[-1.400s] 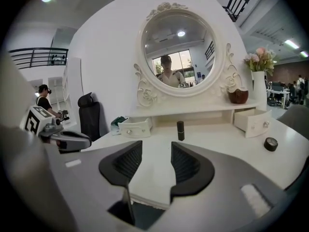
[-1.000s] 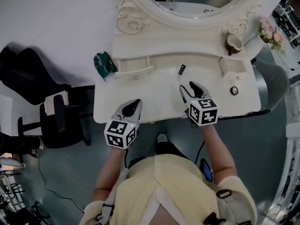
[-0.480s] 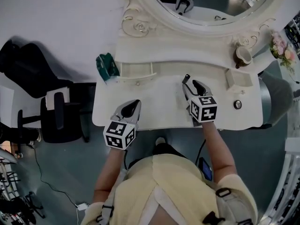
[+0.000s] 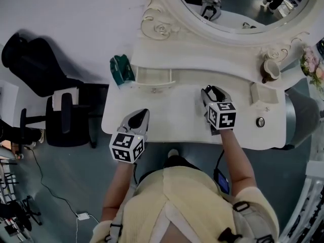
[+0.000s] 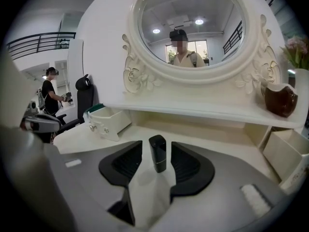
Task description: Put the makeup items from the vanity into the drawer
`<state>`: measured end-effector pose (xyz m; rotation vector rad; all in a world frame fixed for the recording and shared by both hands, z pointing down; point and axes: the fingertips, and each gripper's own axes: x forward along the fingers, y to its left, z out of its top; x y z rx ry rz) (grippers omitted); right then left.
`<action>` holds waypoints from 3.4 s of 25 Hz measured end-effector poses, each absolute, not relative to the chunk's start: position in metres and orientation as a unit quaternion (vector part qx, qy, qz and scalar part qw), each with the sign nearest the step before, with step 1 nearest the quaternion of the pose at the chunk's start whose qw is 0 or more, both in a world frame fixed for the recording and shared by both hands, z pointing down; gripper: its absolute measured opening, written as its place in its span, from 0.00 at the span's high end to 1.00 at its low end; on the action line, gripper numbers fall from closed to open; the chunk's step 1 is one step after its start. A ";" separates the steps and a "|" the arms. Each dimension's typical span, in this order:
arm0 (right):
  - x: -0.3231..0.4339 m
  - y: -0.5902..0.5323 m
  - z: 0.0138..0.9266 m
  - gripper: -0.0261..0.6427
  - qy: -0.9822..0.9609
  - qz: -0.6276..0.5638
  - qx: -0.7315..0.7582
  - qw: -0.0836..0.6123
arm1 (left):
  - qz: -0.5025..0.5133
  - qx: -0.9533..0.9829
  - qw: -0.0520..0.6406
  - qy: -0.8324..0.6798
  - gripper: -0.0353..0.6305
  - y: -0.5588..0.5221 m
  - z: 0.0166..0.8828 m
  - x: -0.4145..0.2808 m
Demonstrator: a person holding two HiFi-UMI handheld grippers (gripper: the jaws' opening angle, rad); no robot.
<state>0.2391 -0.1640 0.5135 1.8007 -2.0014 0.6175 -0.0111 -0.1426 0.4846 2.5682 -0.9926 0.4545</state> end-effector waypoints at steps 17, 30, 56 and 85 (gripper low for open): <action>0.236 -0.166 0.511 0.78 -0.714 0.201 0.636 0.214 | 0.154 0.901 0.177 -0.365 0.94 -0.150 0.484 -0.015; 0.213 -0.171 0.465 0.78 -0.736 0.171 0.630 0.182 | 0.128 0.905 0.159 -0.374 0.94 -0.178 0.457 -0.026; 0.027 -0.275 0.451 0.78 -0.837 0.138 0.494 0.190 | 0.116 0.902 0.170 -0.379 0.94 -0.255 0.451 -0.079; 0.019 -0.277 0.499 0.77 -0.790 0.191 0.441 0.381 | 0.106 0.907 0.199 -0.356 0.94 -0.272 0.468 -0.082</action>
